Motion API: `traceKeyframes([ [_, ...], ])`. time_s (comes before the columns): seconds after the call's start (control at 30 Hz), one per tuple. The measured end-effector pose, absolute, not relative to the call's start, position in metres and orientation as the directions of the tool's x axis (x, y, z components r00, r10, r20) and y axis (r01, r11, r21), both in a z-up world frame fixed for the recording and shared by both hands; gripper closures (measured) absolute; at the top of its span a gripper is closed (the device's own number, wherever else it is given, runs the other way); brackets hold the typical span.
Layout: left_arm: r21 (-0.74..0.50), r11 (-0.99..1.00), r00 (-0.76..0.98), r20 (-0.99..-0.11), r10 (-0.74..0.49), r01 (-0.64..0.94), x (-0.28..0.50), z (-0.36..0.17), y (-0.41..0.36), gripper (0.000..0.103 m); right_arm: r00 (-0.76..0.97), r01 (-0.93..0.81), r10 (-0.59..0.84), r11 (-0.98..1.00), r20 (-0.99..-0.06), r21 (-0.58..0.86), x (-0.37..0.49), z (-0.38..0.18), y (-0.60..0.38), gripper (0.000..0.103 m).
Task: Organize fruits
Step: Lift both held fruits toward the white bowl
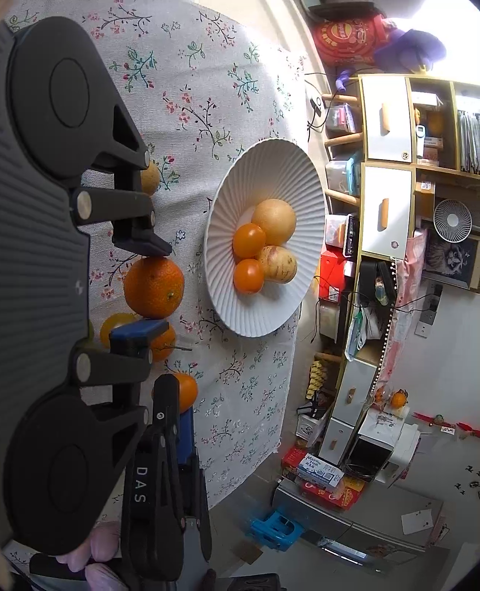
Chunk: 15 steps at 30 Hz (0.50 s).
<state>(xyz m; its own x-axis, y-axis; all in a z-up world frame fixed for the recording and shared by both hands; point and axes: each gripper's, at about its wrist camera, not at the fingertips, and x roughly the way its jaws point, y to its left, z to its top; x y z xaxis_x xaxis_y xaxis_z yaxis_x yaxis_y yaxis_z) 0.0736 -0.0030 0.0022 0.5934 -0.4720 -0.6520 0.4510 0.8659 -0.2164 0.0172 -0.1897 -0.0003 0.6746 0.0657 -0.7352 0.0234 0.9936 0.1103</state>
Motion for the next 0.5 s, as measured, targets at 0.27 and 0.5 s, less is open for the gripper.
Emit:
traceKeyframes([
  [0.27,-0.225,0.871,0.615,-0.632,-0.471,0.436,0.080,0.008,-0.001,0.078,0.692,0.032,0.070,0.991,-0.719,0.127,0.026,0.007,-0.191,0.075],
  [0.5,-0.180,0.892,0.657,-0.618,-0.431,0.415,0.088,0.012,0.002,0.078,0.707,0.034,0.069,0.991,-0.704,0.131,0.035,0.012,-0.188,0.075],
])
